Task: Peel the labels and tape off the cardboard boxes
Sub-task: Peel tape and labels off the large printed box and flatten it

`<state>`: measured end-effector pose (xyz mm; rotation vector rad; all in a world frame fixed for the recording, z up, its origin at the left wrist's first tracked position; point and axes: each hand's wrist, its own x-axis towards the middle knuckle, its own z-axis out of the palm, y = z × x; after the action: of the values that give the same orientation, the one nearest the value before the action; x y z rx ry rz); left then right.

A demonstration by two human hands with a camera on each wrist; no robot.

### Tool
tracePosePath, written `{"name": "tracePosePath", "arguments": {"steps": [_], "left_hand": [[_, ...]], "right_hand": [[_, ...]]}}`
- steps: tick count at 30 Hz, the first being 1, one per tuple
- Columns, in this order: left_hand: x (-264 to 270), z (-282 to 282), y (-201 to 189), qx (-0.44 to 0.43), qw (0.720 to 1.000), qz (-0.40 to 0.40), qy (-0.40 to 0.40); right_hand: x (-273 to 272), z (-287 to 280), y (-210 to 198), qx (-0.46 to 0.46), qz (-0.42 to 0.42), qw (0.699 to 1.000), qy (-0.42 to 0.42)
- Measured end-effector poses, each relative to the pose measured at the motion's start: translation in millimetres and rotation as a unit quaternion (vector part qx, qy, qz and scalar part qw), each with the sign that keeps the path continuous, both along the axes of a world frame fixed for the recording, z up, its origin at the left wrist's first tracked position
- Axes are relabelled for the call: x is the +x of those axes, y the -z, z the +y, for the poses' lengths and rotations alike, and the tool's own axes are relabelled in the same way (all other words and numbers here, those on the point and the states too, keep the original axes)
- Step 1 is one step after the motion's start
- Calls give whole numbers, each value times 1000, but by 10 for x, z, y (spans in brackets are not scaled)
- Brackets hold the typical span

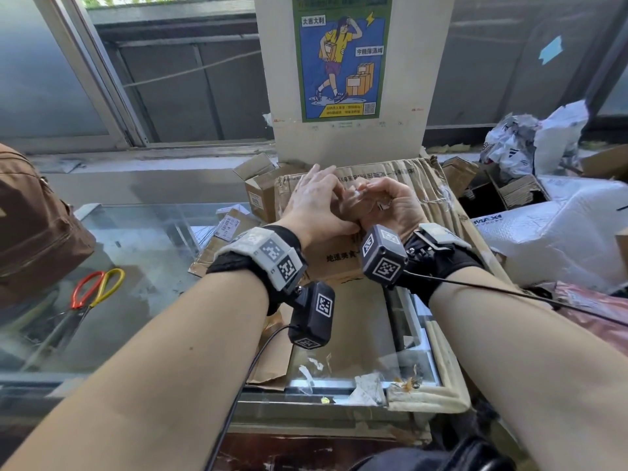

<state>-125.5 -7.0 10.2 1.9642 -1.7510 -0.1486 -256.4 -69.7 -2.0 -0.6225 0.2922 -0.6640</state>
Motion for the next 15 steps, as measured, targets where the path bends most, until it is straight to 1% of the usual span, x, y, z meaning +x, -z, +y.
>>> {"name": "tracePosePath", "arguments": {"steps": [3,5,6,9,11,13,15], "left_hand": [[-16,7,-7,-4,1000,7,-2],[-26,23,-23,-7,1000,25,-3],[-27,35,-38,-8,999,35,-5],[4,59,-78,-16,998,51,-15],[32,66,-96,-25,998,59,-19],[43,64,-102,-25,997,63,-22],[36,53,-92,-21,998,55,-24]], "right_hand": [[-27,59,-41,14,-20,1000,20],[-20,57,-50,8,-14,999,34],[-13,41,-63,1,4,999,36],[35,18,-114,-95,84,991,43],[52,-13,-132,-158,119,976,95],[19,-47,-131,-183,137,965,126],[-40,-67,-152,-227,174,950,126]]}}
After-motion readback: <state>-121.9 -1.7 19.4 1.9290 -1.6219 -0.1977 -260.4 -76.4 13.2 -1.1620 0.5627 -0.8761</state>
